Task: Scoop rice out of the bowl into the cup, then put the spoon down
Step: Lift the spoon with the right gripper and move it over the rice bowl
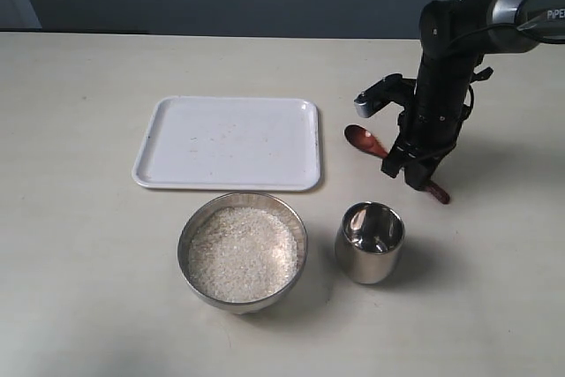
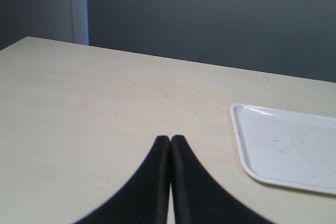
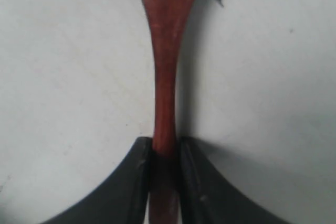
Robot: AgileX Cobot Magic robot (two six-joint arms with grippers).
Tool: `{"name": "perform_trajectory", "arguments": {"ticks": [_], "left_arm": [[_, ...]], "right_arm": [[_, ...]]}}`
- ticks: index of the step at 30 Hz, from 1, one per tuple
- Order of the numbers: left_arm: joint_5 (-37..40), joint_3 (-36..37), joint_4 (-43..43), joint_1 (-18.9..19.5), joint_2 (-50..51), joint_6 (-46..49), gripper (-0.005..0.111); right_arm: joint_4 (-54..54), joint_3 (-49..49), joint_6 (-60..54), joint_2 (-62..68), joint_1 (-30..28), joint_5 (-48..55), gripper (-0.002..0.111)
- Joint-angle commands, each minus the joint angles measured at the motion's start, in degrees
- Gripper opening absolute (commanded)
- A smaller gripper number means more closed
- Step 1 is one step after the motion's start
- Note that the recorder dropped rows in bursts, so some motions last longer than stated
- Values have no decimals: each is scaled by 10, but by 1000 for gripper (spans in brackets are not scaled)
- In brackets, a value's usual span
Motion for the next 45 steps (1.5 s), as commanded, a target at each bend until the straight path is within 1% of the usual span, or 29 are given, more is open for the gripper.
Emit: {"name": "perform_trajectory", "arguments": {"ticks": [1,3,7,10,12,15,18,19,22,25,28,32,36,41,45], "left_arm": [[-6,-1,-1,-2,-3,-1,1],[-6,-1,-1,-2,-3,-1,1],[-6,-1,-1,-2,-3,-1,1],[-6,-1,-1,-2,-3,-1,1],[-6,-1,-1,-2,-3,-1,1],[-6,-1,-1,-2,-3,-1,1],[-6,-1,-1,-2,-3,-1,1],[-6,-1,-1,-2,-3,-1,1],[-6,-1,-1,-2,-3,-1,1],[-6,-1,-1,-2,-3,-1,1],[-6,-1,-1,-2,-3,-1,1],[-6,-1,-1,-2,-3,-1,1],[-6,-1,-1,-2,-3,-1,1],[-6,-1,-1,-2,-3,-1,1],[-6,-1,-1,-2,-3,-1,1]], "right_arm": [[-16,-3,-2,-6,-2,28,0],[-28,-3,-2,-37,-2,53,0],[-40,-3,-2,-104,6,47,0],[-79,-3,0,-158,27,50,0],[-111,-3,1,-184,51,54,0],[-183,-3,12,-216,103,75,0],[-259,-3,26,-230,170,101,0],[-287,-3,33,-230,202,101,0],[-350,-3,63,-226,273,101,0],[-403,-3,71,-218,338,101,0],[-425,-3,76,-204,379,101,0],[-424,-1,86,-191,407,101,0],[-400,9,88,-184,412,101,0],[-399,79,88,-215,412,101,0],[-425,125,88,-252,425,101,0]]}}
